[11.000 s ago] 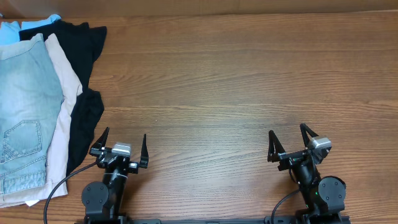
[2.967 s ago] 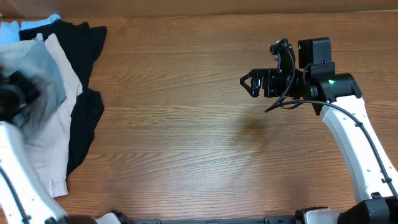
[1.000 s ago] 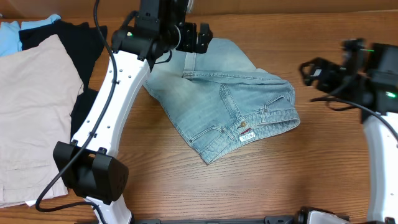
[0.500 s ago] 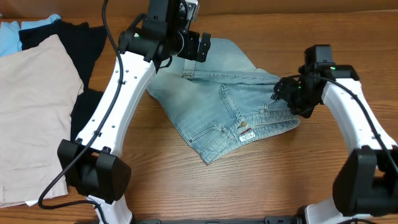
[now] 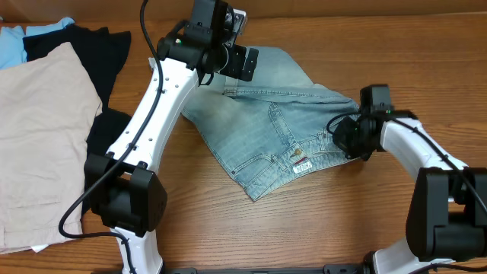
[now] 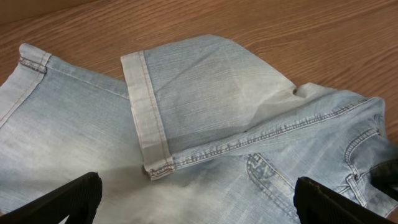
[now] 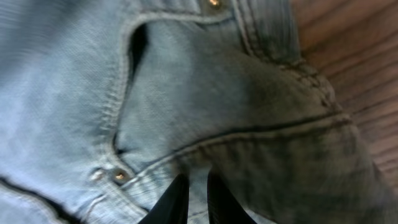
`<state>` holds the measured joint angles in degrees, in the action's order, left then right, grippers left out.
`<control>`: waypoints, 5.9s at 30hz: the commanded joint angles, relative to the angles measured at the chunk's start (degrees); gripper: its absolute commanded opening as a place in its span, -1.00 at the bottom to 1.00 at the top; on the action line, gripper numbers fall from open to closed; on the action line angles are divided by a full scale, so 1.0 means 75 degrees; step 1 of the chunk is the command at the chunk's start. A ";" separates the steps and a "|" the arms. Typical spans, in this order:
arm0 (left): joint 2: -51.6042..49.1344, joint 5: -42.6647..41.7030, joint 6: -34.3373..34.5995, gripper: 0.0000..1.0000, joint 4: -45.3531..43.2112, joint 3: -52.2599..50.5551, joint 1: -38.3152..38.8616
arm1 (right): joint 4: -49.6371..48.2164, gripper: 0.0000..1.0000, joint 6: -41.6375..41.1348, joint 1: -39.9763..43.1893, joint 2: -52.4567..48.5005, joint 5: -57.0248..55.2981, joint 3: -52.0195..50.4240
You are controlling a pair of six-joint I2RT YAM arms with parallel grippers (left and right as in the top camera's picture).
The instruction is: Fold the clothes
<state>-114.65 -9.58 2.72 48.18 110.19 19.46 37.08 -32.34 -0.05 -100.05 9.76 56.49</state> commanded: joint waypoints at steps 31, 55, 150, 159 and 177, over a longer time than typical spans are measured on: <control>-0.1358 -0.0562 -0.2999 1.00 0.0667 0.0006 0.0446 | 0.1798 0.18 0.2535 0.4520 -0.0187 0.1352 0.1647; -0.2521 0.0256 -0.5199 0.74 -0.1128 0.0006 0.2151 | 0.3958 0.39 0.3159 0.4301 -0.0169 0.1419 0.3751; -0.1961 0.1649 -0.1588 1.00 0.0836 0.3628 -0.0239 | 0.2981 0.39 -0.0082 -0.0557 -0.0283 -0.0236 0.1501; -0.1961 0.1029 -0.1582 1.00 0.0988 0.3628 -0.0073 | 0.2439 0.40 -0.0953 -0.0393 -0.0286 -0.0463 -0.0023; -0.4124 -0.0478 -0.1620 0.99 -0.0493 0.3622 0.1769 | 0.2031 0.44 -0.0417 0.0833 0.0428 0.0536 -0.0335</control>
<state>-141.01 -11.92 -8.10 46.15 136.99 30.76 52.10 -37.39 5.43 -98.13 16.10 53.30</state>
